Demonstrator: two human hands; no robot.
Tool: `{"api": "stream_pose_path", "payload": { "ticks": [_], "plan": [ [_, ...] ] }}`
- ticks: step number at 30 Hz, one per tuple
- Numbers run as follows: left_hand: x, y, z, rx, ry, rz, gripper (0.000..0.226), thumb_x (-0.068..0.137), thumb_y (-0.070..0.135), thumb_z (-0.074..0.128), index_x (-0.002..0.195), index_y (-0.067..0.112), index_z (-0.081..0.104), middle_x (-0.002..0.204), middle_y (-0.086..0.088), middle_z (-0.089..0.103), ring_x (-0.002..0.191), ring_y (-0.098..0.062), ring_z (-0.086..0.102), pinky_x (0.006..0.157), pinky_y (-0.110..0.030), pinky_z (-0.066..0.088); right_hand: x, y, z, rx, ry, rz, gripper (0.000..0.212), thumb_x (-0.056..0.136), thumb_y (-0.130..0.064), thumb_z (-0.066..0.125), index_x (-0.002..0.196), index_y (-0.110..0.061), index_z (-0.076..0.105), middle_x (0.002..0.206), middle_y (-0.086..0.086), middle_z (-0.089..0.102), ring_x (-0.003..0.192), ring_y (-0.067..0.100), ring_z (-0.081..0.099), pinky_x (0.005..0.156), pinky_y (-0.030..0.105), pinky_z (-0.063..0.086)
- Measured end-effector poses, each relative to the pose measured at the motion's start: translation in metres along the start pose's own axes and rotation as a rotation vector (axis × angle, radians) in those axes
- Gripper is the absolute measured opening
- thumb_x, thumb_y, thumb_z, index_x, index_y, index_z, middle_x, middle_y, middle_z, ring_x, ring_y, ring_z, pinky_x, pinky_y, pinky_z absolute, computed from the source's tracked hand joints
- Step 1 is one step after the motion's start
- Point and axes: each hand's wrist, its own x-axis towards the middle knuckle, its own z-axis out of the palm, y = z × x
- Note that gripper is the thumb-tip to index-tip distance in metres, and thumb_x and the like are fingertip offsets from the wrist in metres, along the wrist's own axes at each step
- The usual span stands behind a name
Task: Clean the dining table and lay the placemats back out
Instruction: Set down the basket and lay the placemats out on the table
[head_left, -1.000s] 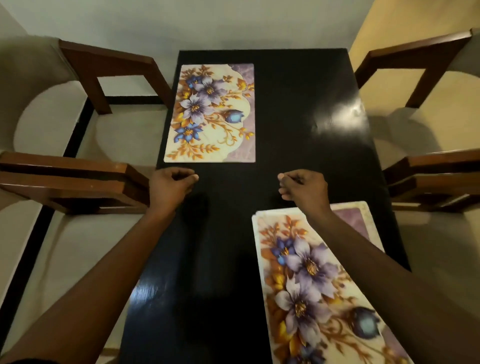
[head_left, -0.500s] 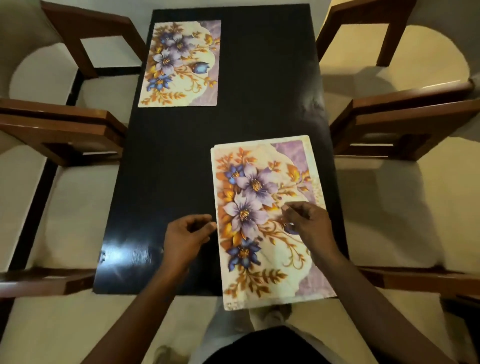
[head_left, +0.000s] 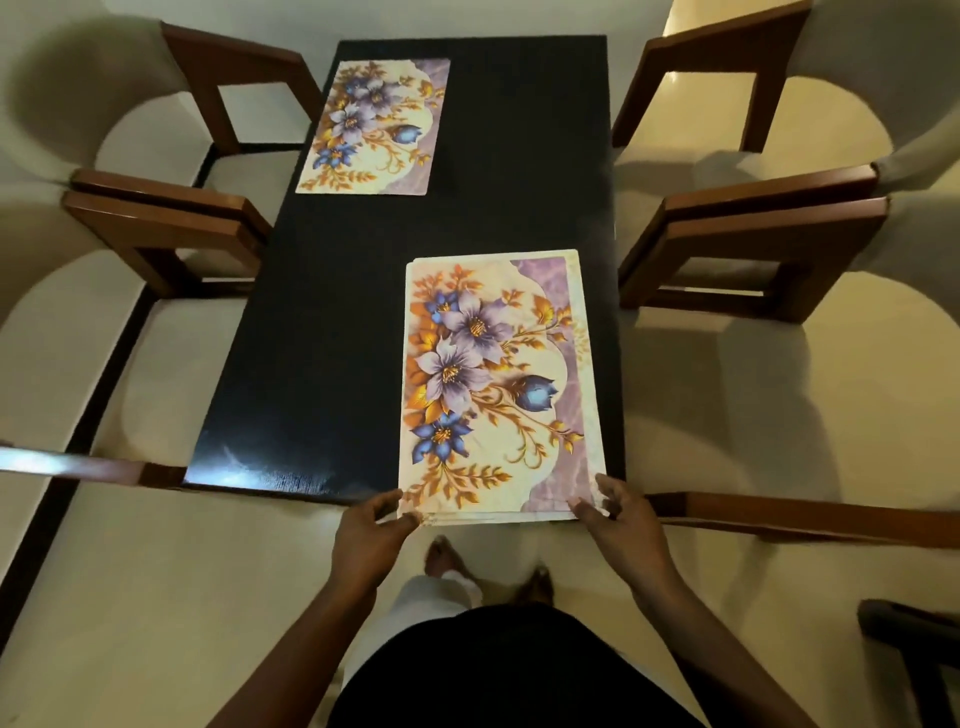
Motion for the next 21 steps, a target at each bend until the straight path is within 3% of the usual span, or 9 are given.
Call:
{"api": "stream_pose_path", "payload": {
  "ticks": [3, 10, 14, 18, 21],
  "plan": [
    [-0.004, -0.010, 0.007, 0.007, 0.014, -0.038, 0.043, 0.089, 0.023, 0.083, 0.130, 0.018, 0.074, 0.117, 0.002, 0.076, 0.109, -0.020, 0.071, 0.099, -0.048, 0.059, -0.006, 0.005, -0.001, -0.011, -0.018, 0.001, 0.067, 0.091, -0.037, 0.080, 0.149, -0.014, 0.055, 0.145, 0.004, 0.062, 0.128, 0.022, 0.060, 0.104, 0.042, 0.052],
    [-0.003, -0.006, 0.010, 0.018, 0.069, -0.069, 0.035, 0.089, 0.021, 0.083, 0.121, 0.010, 0.078, 0.109, -0.002, 0.078, 0.097, -0.019, 0.071, 0.075, -0.034, 0.053, -0.006, -0.001, 0.003, 0.031, -0.008, 0.019, 0.060, 0.091, -0.026, 0.080, 0.144, -0.010, 0.056, 0.142, 0.009, 0.063, 0.109, 0.017, 0.058, 0.097, 0.038, 0.052],
    [0.000, -0.004, 0.006, 0.025, 0.089, -0.056, 0.023, 0.091, 0.020, 0.081, 0.113, 0.013, 0.079, 0.104, 0.002, 0.078, 0.094, -0.015, 0.071, 0.072, -0.031, 0.052, -0.001, -0.006, 0.006, 0.078, 0.012, 0.049, 0.060, 0.091, -0.023, 0.080, 0.144, -0.009, 0.056, 0.136, 0.010, 0.064, 0.107, 0.020, 0.061, 0.090, 0.036, 0.052],
    [0.004, -0.001, -0.001, -0.097, 0.122, -0.057, 0.020, 0.094, 0.017, 0.078, 0.114, 0.014, 0.073, 0.103, -0.005, 0.078, 0.093, -0.021, 0.075, 0.083, -0.041, 0.064, 0.004, -0.012, 0.004, 0.144, 0.018, 0.064, 0.037, 0.093, -0.018, 0.078, 0.128, -0.015, 0.065, 0.112, 0.000, 0.067, 0.095, 0.010, 0.063, 0.069, 0.028, 0.054],
    [0.007, 0.009, -0.006, -0.184, 0.105, -0.049, 0.010, 0.096, 0.011, 0.075, 0.105, 0.007, 0.075, 0.091, -0.011, 0.080, 0.084, -0.025, 0.079, 0.079, -0.042, 0.066, 0.008, -0.014, 0.004, 0.125, 0.008, 0.039, 0.015, 0.095, -0.011, 0.075, 0.110, -0.012, 0.072, 0.105, 0.004, 0.073, 0.090, 0.018, 0.070, 0.069, 0.039, 0.061]
  ]
}}
